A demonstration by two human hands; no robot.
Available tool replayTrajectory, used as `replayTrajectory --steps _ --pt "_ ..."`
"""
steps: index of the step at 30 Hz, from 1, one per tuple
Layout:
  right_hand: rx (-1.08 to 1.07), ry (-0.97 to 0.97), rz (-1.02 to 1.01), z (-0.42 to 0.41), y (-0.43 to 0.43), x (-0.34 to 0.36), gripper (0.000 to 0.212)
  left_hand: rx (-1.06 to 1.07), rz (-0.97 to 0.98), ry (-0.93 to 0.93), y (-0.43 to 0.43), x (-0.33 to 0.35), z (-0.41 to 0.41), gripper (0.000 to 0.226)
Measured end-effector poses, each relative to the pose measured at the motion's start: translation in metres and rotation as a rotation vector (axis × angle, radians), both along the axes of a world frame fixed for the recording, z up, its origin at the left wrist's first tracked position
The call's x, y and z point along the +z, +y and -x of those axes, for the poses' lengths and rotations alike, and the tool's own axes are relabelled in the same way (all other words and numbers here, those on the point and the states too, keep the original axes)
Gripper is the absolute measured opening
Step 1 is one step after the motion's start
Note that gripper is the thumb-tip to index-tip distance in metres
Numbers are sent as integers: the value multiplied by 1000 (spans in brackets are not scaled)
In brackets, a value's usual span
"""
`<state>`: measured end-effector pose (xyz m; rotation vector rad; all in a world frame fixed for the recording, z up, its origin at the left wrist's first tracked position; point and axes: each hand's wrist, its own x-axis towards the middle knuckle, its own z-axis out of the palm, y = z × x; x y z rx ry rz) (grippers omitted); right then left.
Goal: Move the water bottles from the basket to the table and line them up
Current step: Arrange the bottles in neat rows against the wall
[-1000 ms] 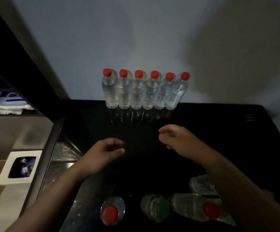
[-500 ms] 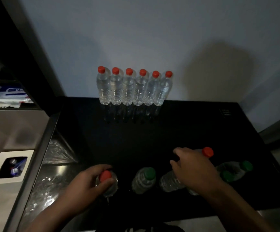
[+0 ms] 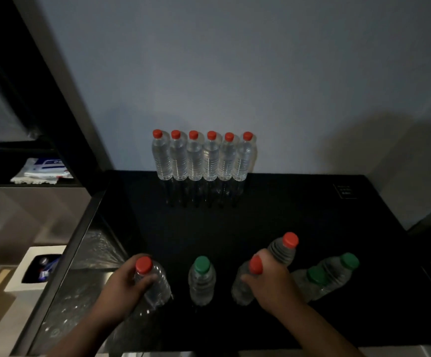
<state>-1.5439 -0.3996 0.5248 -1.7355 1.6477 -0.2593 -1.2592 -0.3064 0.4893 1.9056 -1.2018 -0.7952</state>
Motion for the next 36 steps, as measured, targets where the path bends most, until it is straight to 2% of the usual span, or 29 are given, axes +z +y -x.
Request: replayTrajectory --steps 4,9,18,22,28,33,36 --pt "122 -8 67 2 -6 -5 24 97 43 64 -3 -2 8 26" --pt "137 -48 102 -13 -31 8 19 156 87 127 -23 8 -3 27" --pt "38 -229 127 -113 -136 17 17 90 122 128 -142 17 -70 36" --pt "54 -228 151 -173 -197 5 16 9 128 135 -210 17 -101 31" --pt "80 -150 186 -238 -274 -22 22 4 165 125 -289 5 -136 21" --pt "96 -130 245 -261 -303 -31 23 -28 180 146 -326 -9 -153 24" --pt "54 -190 226 -264 -303 -39 19 -28 202 167 -335 -23 -162 29"
